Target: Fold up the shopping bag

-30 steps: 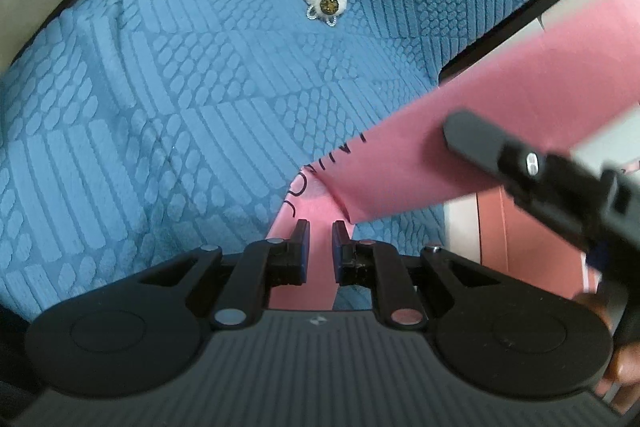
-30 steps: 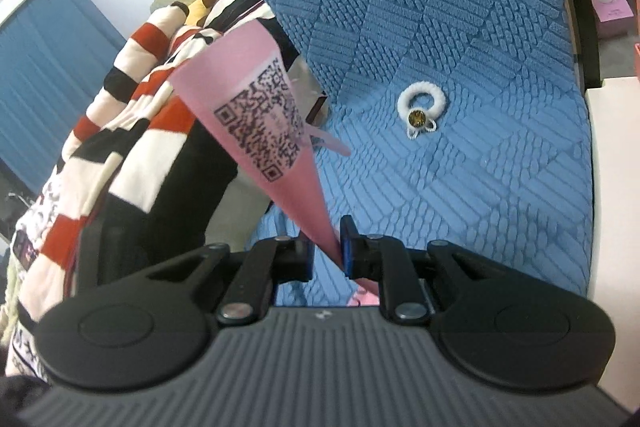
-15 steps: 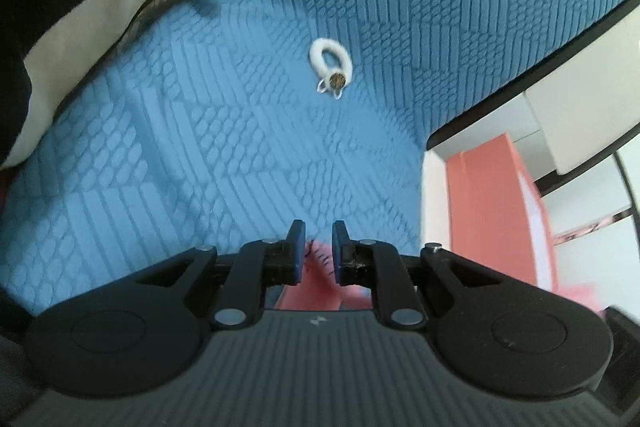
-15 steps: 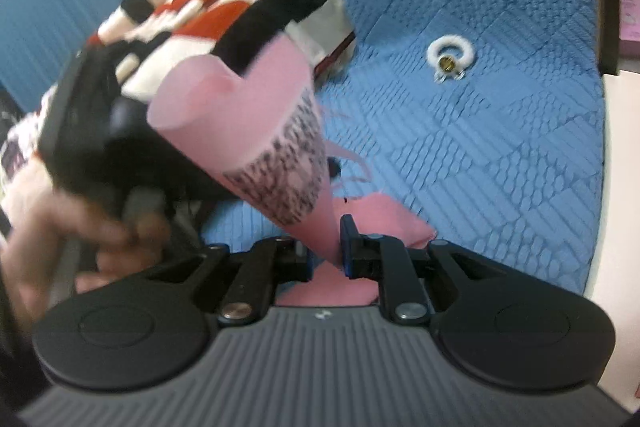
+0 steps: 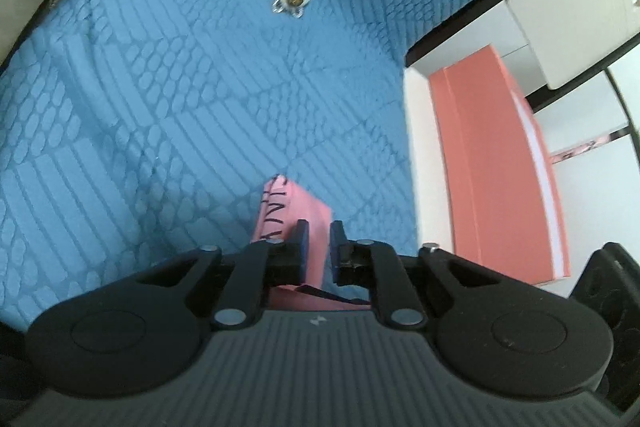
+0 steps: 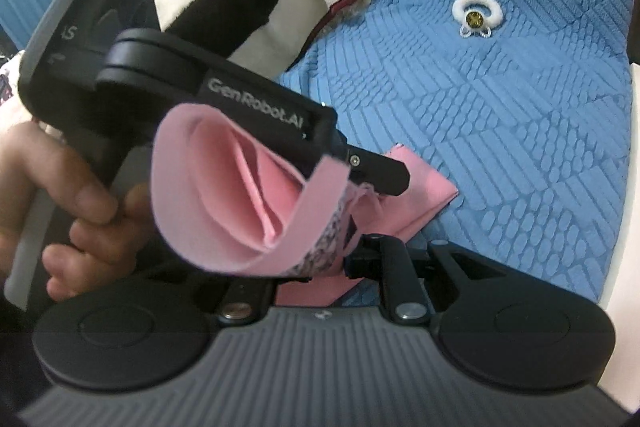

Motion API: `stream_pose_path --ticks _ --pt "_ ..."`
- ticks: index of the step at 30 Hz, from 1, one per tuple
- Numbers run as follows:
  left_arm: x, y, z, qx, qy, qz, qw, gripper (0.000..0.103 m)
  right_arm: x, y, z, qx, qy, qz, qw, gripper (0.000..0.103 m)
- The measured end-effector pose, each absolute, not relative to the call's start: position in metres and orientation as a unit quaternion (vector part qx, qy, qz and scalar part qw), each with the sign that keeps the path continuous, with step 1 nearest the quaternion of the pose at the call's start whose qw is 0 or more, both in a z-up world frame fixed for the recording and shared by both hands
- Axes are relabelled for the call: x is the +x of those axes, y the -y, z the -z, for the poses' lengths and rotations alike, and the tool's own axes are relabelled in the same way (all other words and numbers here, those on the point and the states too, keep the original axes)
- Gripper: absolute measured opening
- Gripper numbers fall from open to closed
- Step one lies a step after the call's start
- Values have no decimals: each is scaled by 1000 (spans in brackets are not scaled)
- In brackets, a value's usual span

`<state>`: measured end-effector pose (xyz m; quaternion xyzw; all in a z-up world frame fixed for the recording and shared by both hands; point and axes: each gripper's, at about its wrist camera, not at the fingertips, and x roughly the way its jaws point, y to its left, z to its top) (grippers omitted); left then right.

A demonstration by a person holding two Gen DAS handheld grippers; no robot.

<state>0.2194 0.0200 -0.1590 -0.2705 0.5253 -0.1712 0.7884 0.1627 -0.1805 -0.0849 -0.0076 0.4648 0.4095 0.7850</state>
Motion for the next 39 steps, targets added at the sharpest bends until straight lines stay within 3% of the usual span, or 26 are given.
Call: stream_pose_path --ticks 11,26,39 --pt "214 -14 170 -261 -528 165 791 6 150 195 80 -24 -484 -407 774 32" --pt "212 -13 171 -255 -525 160 796 6 171 219 74 1 -467 -359 808 32" --pt "209 -18 164 -254 -518 150 803 6 173 182 95 -29 -473 -409 780 20"
